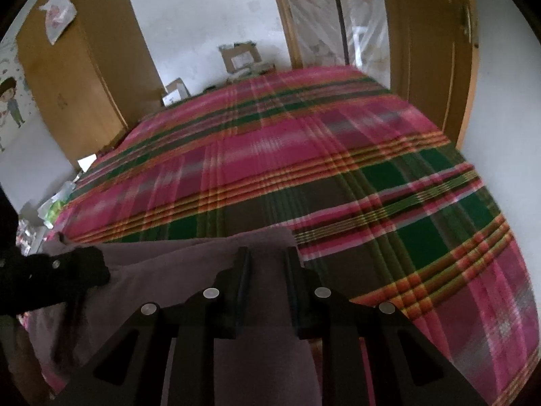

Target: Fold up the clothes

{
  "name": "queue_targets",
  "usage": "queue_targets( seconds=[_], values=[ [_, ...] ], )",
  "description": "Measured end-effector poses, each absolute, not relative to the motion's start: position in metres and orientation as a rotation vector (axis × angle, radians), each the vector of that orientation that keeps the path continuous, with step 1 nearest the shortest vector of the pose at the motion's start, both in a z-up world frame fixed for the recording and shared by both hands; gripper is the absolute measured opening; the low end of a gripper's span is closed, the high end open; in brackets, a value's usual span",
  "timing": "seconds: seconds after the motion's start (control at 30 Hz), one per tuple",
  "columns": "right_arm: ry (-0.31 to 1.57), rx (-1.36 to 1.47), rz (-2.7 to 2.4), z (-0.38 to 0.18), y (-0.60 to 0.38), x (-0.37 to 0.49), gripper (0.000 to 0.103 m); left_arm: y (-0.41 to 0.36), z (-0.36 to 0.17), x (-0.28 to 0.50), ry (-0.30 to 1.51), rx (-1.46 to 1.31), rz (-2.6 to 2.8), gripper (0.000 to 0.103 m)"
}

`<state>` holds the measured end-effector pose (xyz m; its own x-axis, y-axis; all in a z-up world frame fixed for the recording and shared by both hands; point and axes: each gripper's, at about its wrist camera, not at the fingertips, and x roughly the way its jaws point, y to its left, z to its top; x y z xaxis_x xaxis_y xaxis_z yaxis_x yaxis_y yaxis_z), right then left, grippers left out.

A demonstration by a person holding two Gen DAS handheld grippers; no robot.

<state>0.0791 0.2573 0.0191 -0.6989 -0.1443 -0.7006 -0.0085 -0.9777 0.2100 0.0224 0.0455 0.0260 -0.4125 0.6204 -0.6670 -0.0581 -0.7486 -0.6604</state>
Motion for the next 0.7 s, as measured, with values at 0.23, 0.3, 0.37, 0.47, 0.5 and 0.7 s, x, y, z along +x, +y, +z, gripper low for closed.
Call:
queue_targets(
  seconds=[0.23, 0.3, 0.37, 0.47, 0.5, 0.7],
  values=[
    [-0.246, 1.042, -2.744, 0.033, 0.231, 0.116, 0.021, 0.034, 0.034, 0.032, -0.793, -1.366, 2.194, 0.038],
    [-0.234, 1.011, -2.701, 0.035, 0.221, 0.125, 0.021, 0.031, 0.035, 0.037, -0.811, -1.361, 2.181, 0.038],
    [-0.221, 0.991, -2.668, 0.035, 0.211, 0.133, 0.021, 0.026, 0.038, 0.041, -0.82, -1.351, 2.184, 0.038],
    [-0.186, 0.94, -2.626, 0.037, 0.194, 0.144, 0.021, 0.02, 0.042, 0.048, -0.817, -1.337, 2.206, 0.038],
    [-0.168, 0.916, -2.612, 0.039, 0.188, 0.149, 0.021, 0.019, 0.043, 0.05, -0.81, -1.331, 2.209, 0.038],
    [-0.072, 0.847, -2.492, 0.037, 0.155, 0.164, 0.021, 0.008, 0.043, 0.059, -0.822, -1.33, 2.212, 0.038]
  ],
)
